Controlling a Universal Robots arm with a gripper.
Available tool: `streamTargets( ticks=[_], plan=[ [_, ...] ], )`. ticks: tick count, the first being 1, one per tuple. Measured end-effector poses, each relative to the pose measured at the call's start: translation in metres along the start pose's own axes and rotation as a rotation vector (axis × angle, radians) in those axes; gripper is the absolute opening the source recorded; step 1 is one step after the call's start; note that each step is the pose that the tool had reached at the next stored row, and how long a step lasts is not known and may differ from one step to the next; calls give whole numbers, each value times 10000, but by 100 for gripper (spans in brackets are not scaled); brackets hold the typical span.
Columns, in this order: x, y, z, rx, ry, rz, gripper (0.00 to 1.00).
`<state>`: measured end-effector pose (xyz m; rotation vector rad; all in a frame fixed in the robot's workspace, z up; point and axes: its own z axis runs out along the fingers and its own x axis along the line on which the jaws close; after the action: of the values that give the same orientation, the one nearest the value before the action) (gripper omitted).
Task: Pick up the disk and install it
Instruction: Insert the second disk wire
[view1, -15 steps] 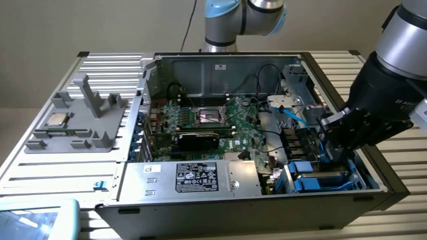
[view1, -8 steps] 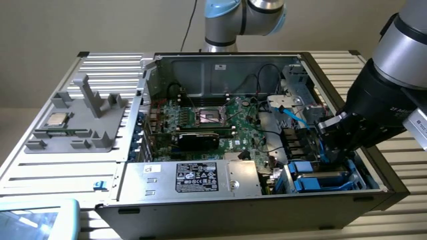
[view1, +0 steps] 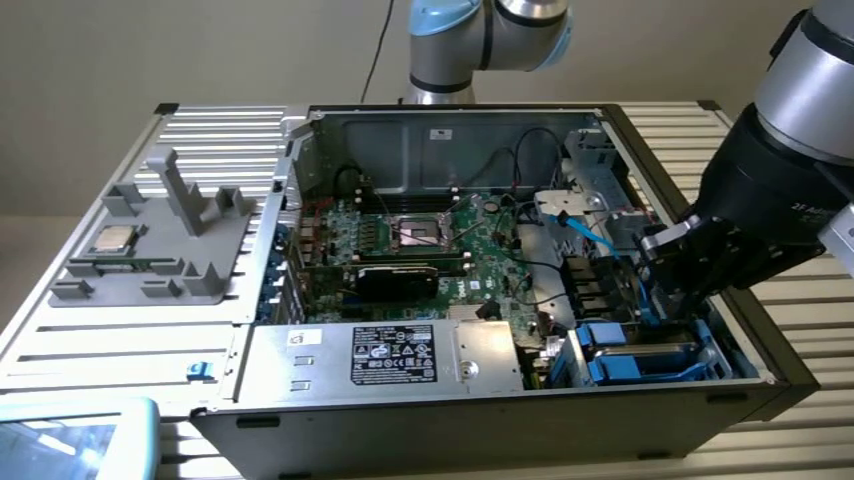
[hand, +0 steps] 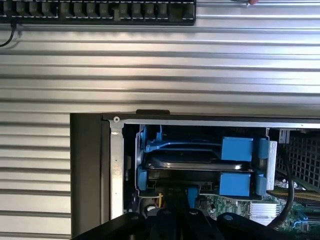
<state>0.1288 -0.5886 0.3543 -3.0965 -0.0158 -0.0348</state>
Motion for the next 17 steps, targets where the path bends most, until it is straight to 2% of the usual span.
streamTargets(
  ticks=[5, 7, 9, 10, 11, 14, 15, 17],
  plan=[
    [-42, -12, -185, -19, 0, 0, 11],
    [-73, -27, -221, -61, 0, -1, 11],
    [-102, -53, -246, -153, -2, -4, 11],
    [-112, -69, -257, -218, -3, -5, 11],
    [-117, -87, -264, -292, -3, -7, 11],
    [-118, -162, -277, -569, -6, -14, 11],
    [-119, -195, -281, -623, -7, -14, 11],
    [-118, -272, -299, -691, -7, -16, 11]
  ],
)
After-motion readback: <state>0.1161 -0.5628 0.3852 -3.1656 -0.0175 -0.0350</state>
